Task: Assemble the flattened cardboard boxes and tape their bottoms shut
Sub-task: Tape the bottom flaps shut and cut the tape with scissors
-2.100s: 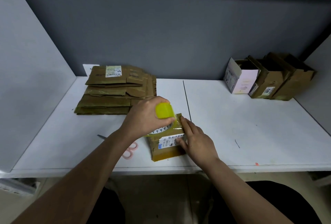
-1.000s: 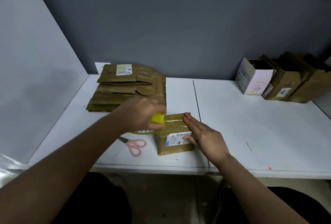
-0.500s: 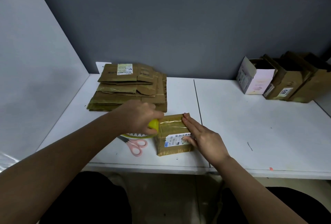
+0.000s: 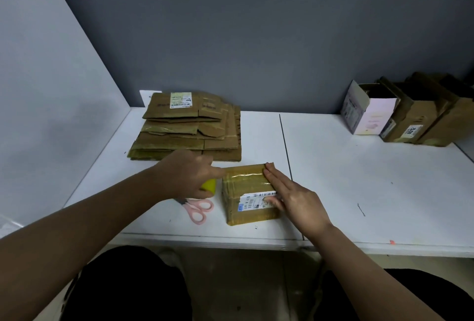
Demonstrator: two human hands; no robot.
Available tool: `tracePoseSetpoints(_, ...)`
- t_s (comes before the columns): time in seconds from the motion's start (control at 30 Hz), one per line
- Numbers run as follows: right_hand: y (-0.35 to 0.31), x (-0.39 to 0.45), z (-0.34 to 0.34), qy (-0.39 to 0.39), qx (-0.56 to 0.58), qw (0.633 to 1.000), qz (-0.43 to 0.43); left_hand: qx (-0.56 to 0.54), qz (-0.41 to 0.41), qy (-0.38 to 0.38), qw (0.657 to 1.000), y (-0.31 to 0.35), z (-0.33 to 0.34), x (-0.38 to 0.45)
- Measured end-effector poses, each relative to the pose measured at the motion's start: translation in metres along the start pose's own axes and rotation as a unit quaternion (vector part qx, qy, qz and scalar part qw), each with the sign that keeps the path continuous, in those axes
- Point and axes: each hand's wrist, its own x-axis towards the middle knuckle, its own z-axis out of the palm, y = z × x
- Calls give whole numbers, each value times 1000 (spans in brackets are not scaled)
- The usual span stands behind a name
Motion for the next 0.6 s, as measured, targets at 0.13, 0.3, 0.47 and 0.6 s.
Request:
tracePoseSetpoints(0.13,-1,0,0,1,-9,1000,-4,-3,-34,5,999,4,10,-3)
tracePoseSetpoints(0.3,-1,-1,-1,1,-16,1000,-4,-2,-48,11,999,8,22,-7)
tracePoseSetpoints(0.47,-3,1,-7,-56,23,998,13,-23,-62,34,997,10,35,-9)
tracePoseSetpoints(0.6,-6,3,-11,-74,-13,997,-15,-42,-88,27,995,13,45,-10)
